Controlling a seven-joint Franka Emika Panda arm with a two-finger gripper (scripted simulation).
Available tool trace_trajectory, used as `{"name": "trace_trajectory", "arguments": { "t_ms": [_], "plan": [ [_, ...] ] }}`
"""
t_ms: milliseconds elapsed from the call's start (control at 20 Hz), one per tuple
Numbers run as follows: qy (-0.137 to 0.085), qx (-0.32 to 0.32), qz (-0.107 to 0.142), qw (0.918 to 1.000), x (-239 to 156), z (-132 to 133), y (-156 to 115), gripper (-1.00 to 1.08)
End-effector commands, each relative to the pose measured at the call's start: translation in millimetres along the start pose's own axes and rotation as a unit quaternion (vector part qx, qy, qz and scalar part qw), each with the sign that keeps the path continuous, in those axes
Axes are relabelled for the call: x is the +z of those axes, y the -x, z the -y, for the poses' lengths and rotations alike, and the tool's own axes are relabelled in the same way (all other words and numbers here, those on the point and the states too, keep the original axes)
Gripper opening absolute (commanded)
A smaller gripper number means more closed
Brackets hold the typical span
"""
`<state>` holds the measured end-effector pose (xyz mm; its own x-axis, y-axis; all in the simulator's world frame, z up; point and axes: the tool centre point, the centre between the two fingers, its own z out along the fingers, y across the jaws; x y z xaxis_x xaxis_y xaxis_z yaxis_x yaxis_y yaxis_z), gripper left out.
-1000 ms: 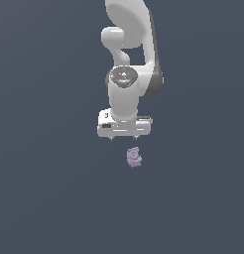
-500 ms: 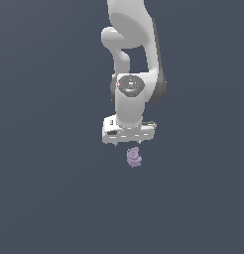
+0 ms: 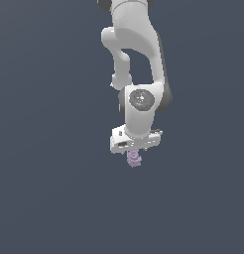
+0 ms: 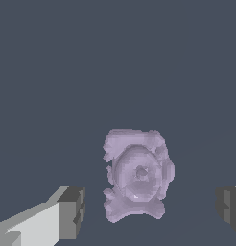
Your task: Pick up the object and move it to a goal position.
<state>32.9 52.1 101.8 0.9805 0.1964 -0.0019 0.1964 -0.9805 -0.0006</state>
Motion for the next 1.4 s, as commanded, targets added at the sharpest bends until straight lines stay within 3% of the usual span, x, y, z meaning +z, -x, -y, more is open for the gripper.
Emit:
{"name": "trace_trajectory", "arguments": {
  "t_ms": [0,950,1000,1350],
  "plan": [
    [0.0,-0.004,-0.001,1.0,3,2,-2,1.0],
    [0.0,-0.005,-0.001,1.0,53,2,-3,1.0],
    [0.0,-0.005,-0.001,1.0,53,2,-3,-1.0],
    [0.0,-0.005,-0.001,1.0,53,2,-3,-1.0]
  ]
}}
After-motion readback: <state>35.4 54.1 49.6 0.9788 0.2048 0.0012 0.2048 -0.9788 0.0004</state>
